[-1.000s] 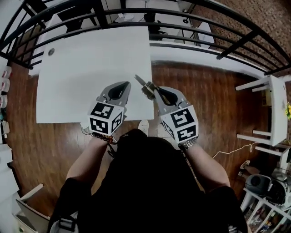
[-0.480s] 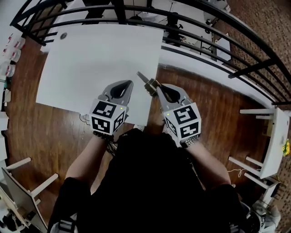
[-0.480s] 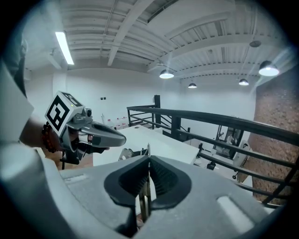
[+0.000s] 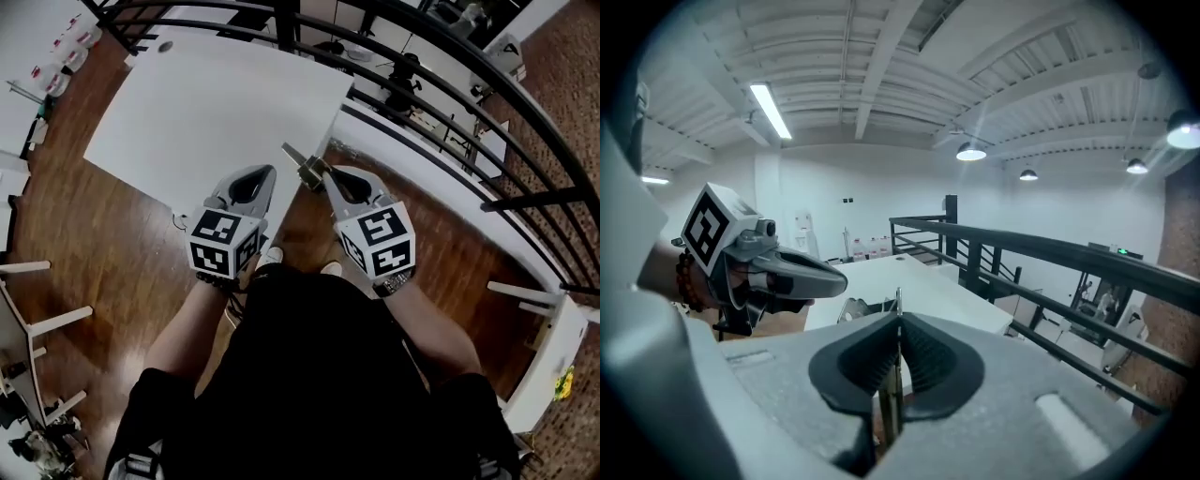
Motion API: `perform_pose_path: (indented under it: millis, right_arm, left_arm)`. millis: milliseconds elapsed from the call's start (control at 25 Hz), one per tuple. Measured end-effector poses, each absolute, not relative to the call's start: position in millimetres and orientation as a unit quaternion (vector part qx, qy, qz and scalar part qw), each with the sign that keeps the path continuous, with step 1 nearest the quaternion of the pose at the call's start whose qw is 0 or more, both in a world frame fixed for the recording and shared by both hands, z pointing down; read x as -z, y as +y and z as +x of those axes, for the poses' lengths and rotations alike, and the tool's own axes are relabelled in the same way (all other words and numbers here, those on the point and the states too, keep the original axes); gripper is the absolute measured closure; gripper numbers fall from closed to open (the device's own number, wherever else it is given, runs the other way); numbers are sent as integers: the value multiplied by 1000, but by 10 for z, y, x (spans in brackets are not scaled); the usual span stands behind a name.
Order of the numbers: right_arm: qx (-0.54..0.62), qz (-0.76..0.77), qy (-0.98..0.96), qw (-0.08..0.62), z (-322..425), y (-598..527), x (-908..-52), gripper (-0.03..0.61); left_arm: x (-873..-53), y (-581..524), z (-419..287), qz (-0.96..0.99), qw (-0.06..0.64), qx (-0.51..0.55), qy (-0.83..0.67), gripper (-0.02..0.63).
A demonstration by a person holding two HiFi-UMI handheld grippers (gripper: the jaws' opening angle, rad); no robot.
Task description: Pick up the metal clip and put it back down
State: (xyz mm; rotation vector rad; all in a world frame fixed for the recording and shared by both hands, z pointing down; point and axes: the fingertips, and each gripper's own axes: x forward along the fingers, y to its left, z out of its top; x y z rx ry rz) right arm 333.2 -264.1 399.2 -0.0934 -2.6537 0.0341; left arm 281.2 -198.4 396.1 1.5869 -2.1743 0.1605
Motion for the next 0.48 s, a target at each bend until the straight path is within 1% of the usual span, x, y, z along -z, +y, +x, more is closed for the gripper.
perform_pose_path:
  millis: [320,480]
  right_arm:
    - [-4,-84,-969,232,3413,-2853,-3977,580]
    - [1,-109,-965,237,3291,-2902,-4013,580]
  left_arm:
    - [-3930,-2117,3040,530,221,-47,-818,597]
    - [-3933,-2126,2876,503,222,-36,-834,597]
